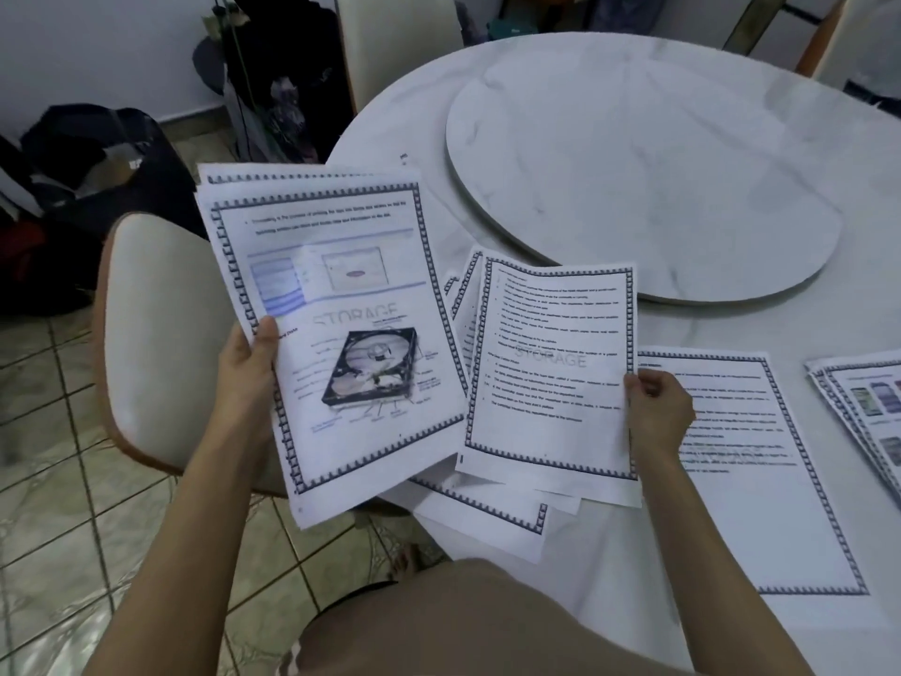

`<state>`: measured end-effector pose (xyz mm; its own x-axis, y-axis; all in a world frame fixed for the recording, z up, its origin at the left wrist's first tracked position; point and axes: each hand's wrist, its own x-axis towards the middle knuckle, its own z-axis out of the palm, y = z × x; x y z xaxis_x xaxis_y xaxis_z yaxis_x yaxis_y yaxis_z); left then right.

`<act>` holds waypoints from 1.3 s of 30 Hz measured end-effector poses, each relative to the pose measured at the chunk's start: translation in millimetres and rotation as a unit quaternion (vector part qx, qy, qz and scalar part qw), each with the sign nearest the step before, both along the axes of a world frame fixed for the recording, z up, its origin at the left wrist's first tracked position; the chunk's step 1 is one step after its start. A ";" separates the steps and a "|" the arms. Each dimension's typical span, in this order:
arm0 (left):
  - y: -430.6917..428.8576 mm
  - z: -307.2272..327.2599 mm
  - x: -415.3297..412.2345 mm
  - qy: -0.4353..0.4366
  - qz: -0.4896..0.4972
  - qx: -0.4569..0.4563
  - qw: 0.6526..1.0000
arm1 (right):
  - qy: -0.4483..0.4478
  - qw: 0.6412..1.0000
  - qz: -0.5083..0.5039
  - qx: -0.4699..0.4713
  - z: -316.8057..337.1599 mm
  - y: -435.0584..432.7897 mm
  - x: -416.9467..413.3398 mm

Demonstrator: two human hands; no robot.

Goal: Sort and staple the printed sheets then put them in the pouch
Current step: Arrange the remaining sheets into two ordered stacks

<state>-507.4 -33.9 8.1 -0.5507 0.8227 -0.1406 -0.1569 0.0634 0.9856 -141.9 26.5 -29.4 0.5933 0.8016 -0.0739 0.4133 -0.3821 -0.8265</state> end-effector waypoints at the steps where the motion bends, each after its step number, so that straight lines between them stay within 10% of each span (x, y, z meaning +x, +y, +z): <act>1: -0.3 2.3 -2.2 -0.008 0.004 0.006 1.000 | -0.003 1.000 0.003 -0.002 -0.6 -0.9 -0.5; 28: 17.2 29.2 -1.4 -0.092 0.014 0.073 0.993 | -0.069 0.972 0.222 0.024 10.6 -8.1 -24.2; 39: 17.1 -5.4 51.8 -0.078 -0.110 -0.007 0.991 | 0.295 0.914 0.280 -0.017 41.8 -15.2 -51.0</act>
<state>-455.6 -16.8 2.7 -0.3294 0.9177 -0.2219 -0.2882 0.1261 0.9492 -192.9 11.3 12.4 -0.0593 0.9583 -0.2794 0.0392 -0.2775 -0.9599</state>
